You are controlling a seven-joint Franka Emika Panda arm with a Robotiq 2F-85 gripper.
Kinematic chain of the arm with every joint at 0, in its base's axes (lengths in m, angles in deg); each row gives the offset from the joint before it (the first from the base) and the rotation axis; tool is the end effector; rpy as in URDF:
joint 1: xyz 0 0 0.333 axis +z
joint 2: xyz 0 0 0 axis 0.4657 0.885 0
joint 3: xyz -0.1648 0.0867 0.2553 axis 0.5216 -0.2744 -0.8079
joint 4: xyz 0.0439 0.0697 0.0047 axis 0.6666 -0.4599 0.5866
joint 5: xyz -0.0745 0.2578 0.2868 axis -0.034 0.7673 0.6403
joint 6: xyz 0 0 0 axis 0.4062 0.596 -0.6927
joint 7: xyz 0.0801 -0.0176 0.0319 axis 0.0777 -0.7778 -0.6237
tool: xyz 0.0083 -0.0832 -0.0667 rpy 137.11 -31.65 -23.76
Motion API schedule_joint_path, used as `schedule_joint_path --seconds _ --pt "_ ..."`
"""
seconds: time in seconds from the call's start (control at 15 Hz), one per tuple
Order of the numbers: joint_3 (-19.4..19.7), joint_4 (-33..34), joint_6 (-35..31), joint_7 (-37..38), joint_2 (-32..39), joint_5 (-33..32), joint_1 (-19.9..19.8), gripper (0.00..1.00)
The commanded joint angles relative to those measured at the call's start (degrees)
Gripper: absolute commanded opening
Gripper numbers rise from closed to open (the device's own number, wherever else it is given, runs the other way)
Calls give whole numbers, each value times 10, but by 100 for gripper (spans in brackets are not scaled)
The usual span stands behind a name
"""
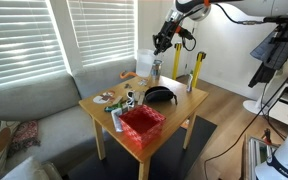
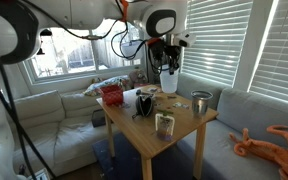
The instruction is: Pick up the clear container and put it on the table
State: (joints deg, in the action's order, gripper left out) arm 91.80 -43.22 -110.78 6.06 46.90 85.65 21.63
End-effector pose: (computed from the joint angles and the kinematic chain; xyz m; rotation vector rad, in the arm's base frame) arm 0.6359 -0.1223 0.6003 -2.6233 0.9251 -0.4071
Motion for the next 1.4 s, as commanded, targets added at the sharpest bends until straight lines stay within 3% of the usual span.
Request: schedule_joint_path --seconds 0.0,0.8,0.87,0.93,1.07,1.33 --pt "-7 102 49 42 74 -23 2 1" --pt "-3 233 123 73 199 -81 6 1" --pt "-7 242 129 70 206 -76 5 29" --pt "-8 247 132 65 209 -75 4 30" --pt "-9 257 133 60 209 -71 3 43" --pt "-3 208 98 -12 114 -109 10 71"
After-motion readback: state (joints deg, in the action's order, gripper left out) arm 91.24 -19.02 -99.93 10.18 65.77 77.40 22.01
